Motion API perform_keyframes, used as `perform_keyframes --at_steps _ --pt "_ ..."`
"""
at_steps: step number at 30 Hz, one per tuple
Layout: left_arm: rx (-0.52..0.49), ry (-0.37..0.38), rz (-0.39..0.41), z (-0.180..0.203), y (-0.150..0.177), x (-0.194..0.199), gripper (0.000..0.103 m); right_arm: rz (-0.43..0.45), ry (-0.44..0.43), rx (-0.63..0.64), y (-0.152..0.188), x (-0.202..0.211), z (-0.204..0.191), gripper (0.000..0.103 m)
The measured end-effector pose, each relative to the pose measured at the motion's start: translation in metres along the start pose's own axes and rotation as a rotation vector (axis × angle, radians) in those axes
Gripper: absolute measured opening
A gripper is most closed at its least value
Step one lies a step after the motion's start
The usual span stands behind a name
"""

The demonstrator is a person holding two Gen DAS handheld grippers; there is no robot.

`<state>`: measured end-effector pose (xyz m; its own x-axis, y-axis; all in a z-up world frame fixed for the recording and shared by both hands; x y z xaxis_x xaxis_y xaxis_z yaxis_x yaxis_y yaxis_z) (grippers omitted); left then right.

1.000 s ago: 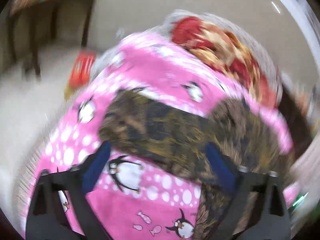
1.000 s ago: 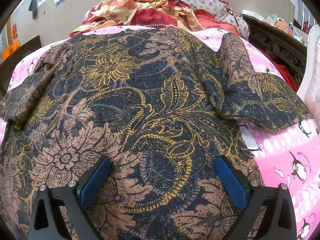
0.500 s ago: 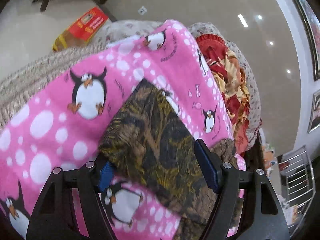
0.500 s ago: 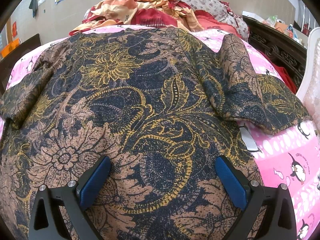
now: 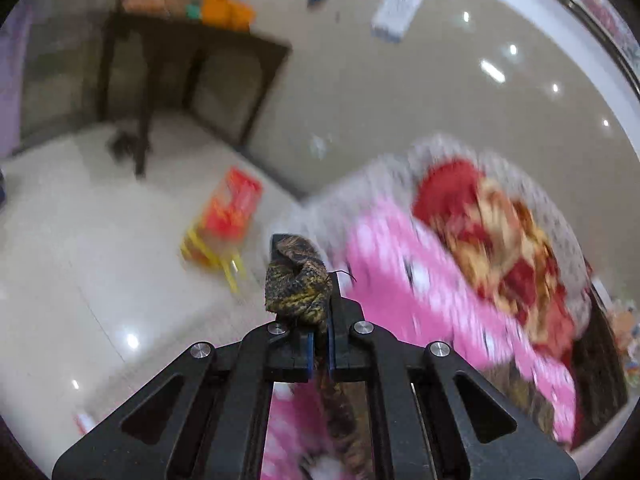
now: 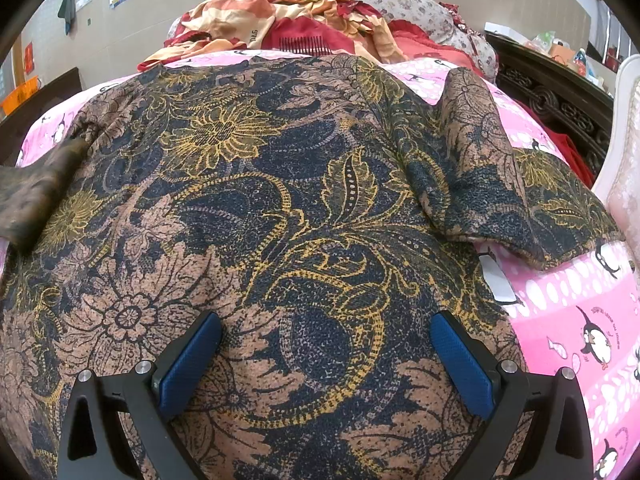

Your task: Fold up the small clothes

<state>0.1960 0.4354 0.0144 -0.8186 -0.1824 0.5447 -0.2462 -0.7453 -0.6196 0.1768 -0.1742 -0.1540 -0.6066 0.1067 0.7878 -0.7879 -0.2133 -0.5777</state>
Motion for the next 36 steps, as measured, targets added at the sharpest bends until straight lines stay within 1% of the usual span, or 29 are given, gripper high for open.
perform_keyframes --at_steps 2,4,6,9,12,13,15,16,17,18,19,20,21,22,23,24,25,26,27,28,29,30,31,33,34,35,36 --pt "-0.026 -0.007 0.047 0.000 -0.023 0.011 0.003 0.000 0.000 0.000 0.001 0.000 0.000 0.103" --pt "-0.063 -0.001 0.049 0.006 -0.029 0.014 0.003 0.000 0.000 0.000 0.000 0.000 0.000 0.103" --pt "-0.109 0.027 0.044 0.021 -0.022 0.015 0.003 0.000 0.000 0.000 0.000 0.000 0.000 0.103" --pt "-0.164 0.143 -0.028 0.062 0.013 0.013 0.003 0.000 -0.001 0.000 0.000 0.000 0.000 0.103" --pt "-0.259 0.296 -0.151 0.122 0.072 0.014 0.003 0.000 -0.001 0.000 0.000 0.000 0.000 0.103" --pt "-0.307 0.369 -0.205 0.148 0.106 0.019 0.003 0.000 -0.001 0.000 0.000 0.000 0.000 0.103" --pt "-0.374 0.445 -0.287 0.182 0.155 0.022 0.003 0.000 -0.002 -0.001 0.000 0.000 0.000 0.103" --pt "-0.413 0.489 -0.347 0.204 0.196 0.020 0.003 0.000 -0.001 0.000 0.000 0.000 0.000 0.103" --pt "-0.435 0.507 -0.388 0.214 0.224 0.017 0.003 0.000 -0.001 0.000 0.000 0.000 0.000 0.103" --pt "-0.460 0.517 -0.436 0.224 0.260 0.011 0.003 0.000 -0.002 -0.001 0.000 0.000 0.000 0.103" --pt "-0.476 0.513 -0.457 0.228 0.279 0.006 0.003 0.000 -0.004 -0.002 0.000 -0.001 0.000 0.103" --pt "-0.499 0.485 -0.494 0.229 0.311 -0.005 0.003 0.000 -0.005 -0.003 0.000 -0.001 0.000 0.103" --pt "-0.523 0.440 -0.528 0.226 0.338 -0.018 0.004 -0.002 -0.006 -0.004 0.000 -0.001 0.001 0.103" --pt "-0.542 0.413 -0.549 0.224 0.353 -0.024 0.004 -0.006 -0.009 -0.006 0.000 0.000 0.001 0.103" --pt "-0.566 0.368 -0.586 0.217 0.373 -0.033 0.004 -0.010 -0.013 -0.008 0.000 0.000 0.002 0.103" --pt "-0.595 0.327 -0.604 0.211 0.386 -0.037 0.004 -0.016 -0.028 -0.020 -0.002 0.005 0.004 0.103" --pt "-0.610 0.320 -0.596 0.207 0.390 -0.032 0.005 -0.009 -0.045 -0.037 -0.004 0.011 0.006 0.102" --pt "-0.615 0.332 -0.587 0.204 0.389 -0.024 0.014 0.012 -0.063 -0.055 -0.009 0.019 0.008 0.102" --pt "-0.615 0.354 -0.588 0.202 0.388 -0.013 0.019 0.046 -0.078 -0.068 -0.016 0.029 0.009 0.102" --pt "-0.607 0.375 -0.591 0.201 0.385 -0.005 0.031 0.096 -0.100 -0.064 -0.030 0.042 0.008 0.102" --pt "-0.601 0.390 -0.578 0.196 0.381 0.005 0.042 0.123 -0.117 -0.054 -0.039 0.048 0.004 0.102" --pt "-0.606 0.397 -0.563 0.189 0.377 0.012 0.045 0.154 -0.166 -0.036 -0.056 0.053 -0.005 0.102" --pt "-0.625 0.404 -0.540 0.181 0.374 0.022 0.046 0.163 -0.221 -0.027 -0.068 0.053 -0.015 0.102" --pt "-0.658 0.387 -0.511 0.165 0.370 0.033 0.046 0.167 -0.337 -0.011 -0.087 0.048 -0.036 0.101" --pt "-0.680 0.360 -0.488 0.154 0.368 0.035 0.046 0.178 -0.405 0.002 -0.099 0.043 -0.051 0.099" --pt "-0.697 0.316 -0.466 0.138 0.366 0.034 0.046 0.187 -0.442 0.020 -0.106 0.038 -0.061 0.095" --pt "-0.694 0.288 -0.466 0.125 0.366 0.033 0.046 0.189 -0.474 0.039 -0.111 0.033 -0.073 0.091"
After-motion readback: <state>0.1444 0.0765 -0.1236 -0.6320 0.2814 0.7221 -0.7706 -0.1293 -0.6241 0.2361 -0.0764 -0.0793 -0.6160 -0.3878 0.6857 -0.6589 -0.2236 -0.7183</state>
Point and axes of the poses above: each gripper's, at about its wrist camera, not at the fingertips, and x roughly against the way its jaws point, z to its right, y to its underside, the point moved 8 cm from there along -x, roughly the way its jaws point, and after that the axes turned 12 degrees about x, right-handed, at the moved point
